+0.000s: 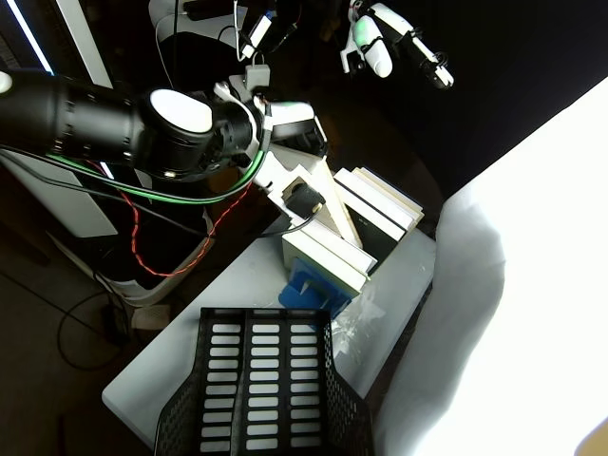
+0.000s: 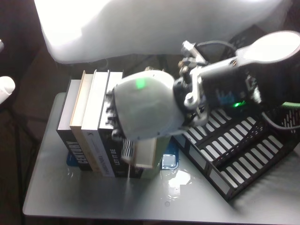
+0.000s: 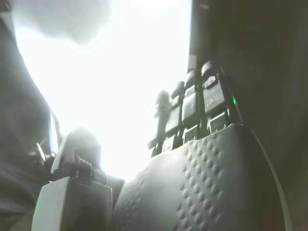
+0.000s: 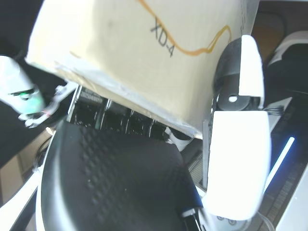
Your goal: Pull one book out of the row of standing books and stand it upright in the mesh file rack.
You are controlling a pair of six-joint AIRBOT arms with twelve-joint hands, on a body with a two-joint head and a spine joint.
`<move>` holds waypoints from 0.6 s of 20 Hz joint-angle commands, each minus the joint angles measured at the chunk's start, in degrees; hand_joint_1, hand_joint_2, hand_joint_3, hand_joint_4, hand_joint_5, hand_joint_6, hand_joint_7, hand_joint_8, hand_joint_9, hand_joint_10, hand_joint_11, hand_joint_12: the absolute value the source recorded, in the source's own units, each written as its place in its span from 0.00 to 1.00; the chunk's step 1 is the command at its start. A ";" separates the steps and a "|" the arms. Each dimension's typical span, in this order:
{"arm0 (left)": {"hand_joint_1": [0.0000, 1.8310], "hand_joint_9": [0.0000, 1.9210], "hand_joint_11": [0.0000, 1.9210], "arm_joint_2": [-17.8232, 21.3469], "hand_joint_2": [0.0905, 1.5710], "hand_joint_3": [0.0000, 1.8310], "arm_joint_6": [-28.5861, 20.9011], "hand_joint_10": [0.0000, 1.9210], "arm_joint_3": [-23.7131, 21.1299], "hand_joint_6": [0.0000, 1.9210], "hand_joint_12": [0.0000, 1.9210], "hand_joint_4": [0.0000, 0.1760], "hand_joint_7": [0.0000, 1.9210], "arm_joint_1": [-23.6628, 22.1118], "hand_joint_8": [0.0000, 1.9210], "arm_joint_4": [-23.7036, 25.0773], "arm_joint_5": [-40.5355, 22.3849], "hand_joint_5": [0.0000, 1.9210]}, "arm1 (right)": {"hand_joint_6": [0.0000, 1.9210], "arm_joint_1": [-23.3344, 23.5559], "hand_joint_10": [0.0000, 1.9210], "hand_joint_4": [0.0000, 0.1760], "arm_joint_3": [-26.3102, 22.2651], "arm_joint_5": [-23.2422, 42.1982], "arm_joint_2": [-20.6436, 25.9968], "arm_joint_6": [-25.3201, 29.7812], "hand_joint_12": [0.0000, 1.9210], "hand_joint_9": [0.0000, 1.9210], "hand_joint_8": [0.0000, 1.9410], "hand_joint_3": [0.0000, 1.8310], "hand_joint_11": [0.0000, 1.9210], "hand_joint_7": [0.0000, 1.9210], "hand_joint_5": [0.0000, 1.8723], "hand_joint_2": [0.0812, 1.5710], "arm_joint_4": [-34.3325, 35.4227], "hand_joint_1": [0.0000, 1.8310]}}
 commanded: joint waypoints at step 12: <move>0.25 0.00 0.00 0.26 0.89 0.00 -0.28 0.00 0.36 0.00 0.00 0.00 0.00 -2.47 0.00 -0.50 -7.05 0.08 | 0.68 10.30 0.77 0.00 -3.86 2.80 8.61 -0.49 0.88 0.43 0.67 0.00 0.37 0.42 0.34 0.77 6.71 0.72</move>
